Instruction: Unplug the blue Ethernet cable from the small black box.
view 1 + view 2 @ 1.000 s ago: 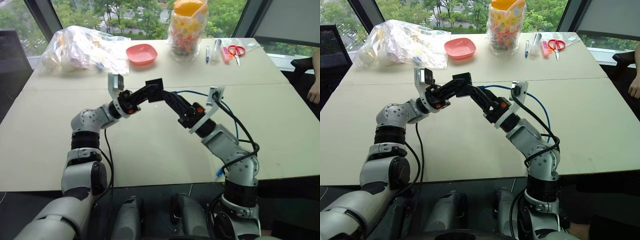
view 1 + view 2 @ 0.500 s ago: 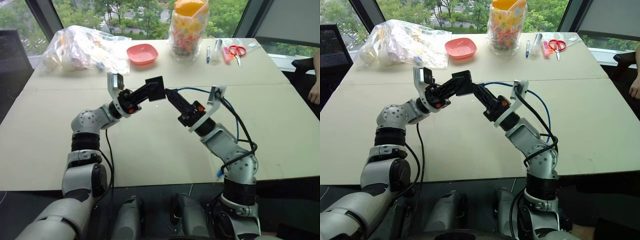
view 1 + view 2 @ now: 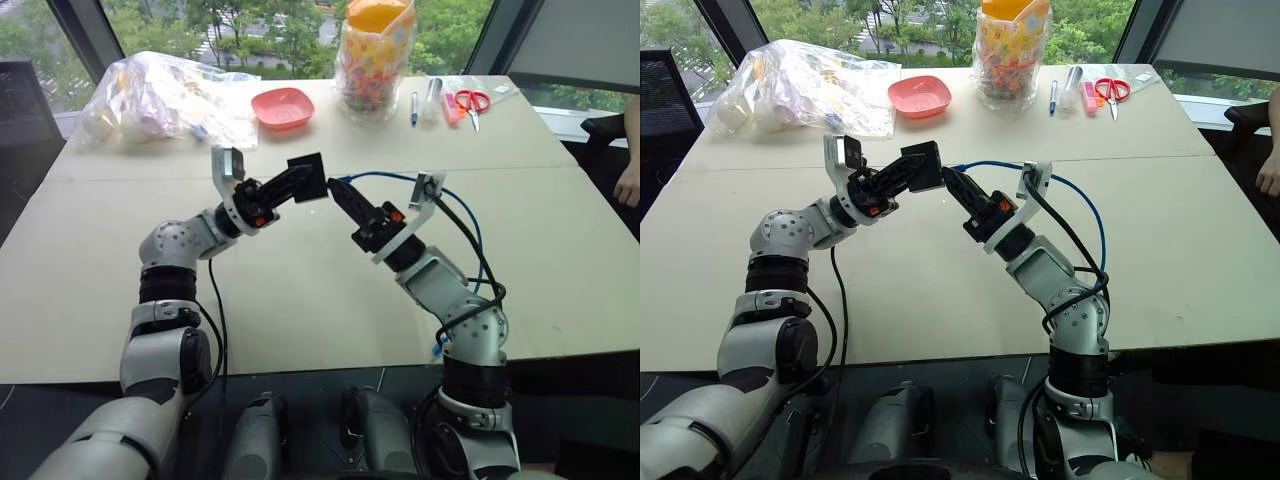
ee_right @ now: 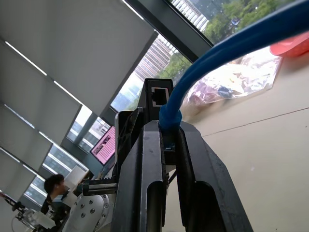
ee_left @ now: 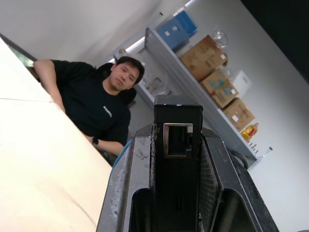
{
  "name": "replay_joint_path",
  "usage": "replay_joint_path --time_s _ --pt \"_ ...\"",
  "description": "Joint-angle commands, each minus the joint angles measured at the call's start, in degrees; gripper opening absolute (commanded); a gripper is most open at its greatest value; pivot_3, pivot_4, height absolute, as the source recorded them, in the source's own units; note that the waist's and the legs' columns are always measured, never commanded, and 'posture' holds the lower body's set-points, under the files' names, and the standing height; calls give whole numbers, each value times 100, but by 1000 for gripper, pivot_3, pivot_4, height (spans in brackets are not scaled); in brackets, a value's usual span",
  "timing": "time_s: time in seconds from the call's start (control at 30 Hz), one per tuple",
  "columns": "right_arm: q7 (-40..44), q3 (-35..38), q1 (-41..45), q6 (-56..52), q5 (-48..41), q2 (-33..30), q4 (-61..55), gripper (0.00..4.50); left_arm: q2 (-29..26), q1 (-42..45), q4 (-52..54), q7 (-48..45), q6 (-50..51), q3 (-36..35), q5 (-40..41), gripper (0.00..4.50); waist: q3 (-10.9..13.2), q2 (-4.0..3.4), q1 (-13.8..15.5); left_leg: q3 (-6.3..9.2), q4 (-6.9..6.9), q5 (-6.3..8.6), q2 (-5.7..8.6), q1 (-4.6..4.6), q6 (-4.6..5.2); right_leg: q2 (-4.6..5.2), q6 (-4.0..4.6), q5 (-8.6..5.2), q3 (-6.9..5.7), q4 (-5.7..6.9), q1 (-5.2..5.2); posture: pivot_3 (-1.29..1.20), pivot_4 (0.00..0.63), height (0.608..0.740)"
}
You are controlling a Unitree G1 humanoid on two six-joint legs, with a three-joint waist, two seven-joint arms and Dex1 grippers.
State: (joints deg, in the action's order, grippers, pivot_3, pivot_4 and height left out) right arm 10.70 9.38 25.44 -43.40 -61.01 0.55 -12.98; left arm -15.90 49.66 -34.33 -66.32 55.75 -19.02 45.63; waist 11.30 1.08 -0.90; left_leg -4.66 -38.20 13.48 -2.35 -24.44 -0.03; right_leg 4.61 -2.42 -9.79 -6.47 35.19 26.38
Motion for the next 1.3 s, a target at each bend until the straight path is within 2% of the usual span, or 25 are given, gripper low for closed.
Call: replay_joint_path --time_s 0.03,0.23,0.33,0.47,0.6,0.77,0.87,1.0,1.17,1.2,1.3 --pt "-189 792 207 379 -53 -445 184 44 -562 15 39 -96 -186 -284 73 506 0 0 8 0 0 0 -1 0 0 -1 0 0 0 0 0 0 150 740" --pt "-28 1024 728 367 99 -1212 742 44 -821 93 -30 -51 -642 -165 -144 506 1 -1 27 -4 7 1 3 -5 1 5 -1 -1 -1 -10 2 0 150 740" --pt "143 943 1454 483 667 -1834 1451 44 -549 68 81 468 -1745 206 -834 506 2 -3 30 -7 6 1 5 -4 1 7 0 -1 0 -9 2 0 150 740" --pt "481 840 2776 997 1552 -2541 2992 44 -109 -11 233 856 -2376 397 -1123 506 5 -6 27 -12 4 1 15 -7 1 12 4 -1 6 -10 5 0 150 740" --pt "827 728 3258 1297 2085 -2657 4080 44 173 -155 401 1138 -3010 666 -1476 506 2 -3 2 -13 19 9 27 -5 15 2 0 -2 6 -11 6 0 150 740" --pt "1074 487 3123 1561 2783 -2520 5232 44 405 -351 628 1357 -3716 977 -1861 506 2 -3 15 -37 20 9 29 -6 17 9 7 4 6 -8 7 0 150 740" --pt "1380 136 2838 2325 3468 -2464 6009 44 547 -418 785 1496 -3919 1081 -1958 506 2 -3 19 -39 16 9 31 -6 17 13 5 4 7 -9 4 0 150 740" --pt "1369 247 2754 3007 3763 -2352 6709 1590 741 -473 657 1757 -4315 1189 -2188 506 2 -3 27 -35 9 9 34 -6 17 16 -7 -2 6 -9 1 0 150 740" --pt "1248 -94 2468 3253 4360 -2308 6211 4178 882 -375 306 1975 -4814 1375 -2557 506 2 -4 -7 -32 9 9 32 -3 17 13 -10 -2 9 -7 3 0 150 740" --pt "1286 -188 2287 3077 4406 -2292 5797 4465 899 -315 136 2036 -5003 1428 -2683 506 2 -4 -1 -31 9 9 32 -1 17 11 -11 -3 9 -6 2 0 150 740" --pt "1372 -379 1487 1873 4094 -2265 3854 4465 956 -79 -493 2222 -5690 1591 -3086 506 2 -4 24 -27 9 9 28 -2 17 7 -13 -5 7 -3 2 0 150 740"
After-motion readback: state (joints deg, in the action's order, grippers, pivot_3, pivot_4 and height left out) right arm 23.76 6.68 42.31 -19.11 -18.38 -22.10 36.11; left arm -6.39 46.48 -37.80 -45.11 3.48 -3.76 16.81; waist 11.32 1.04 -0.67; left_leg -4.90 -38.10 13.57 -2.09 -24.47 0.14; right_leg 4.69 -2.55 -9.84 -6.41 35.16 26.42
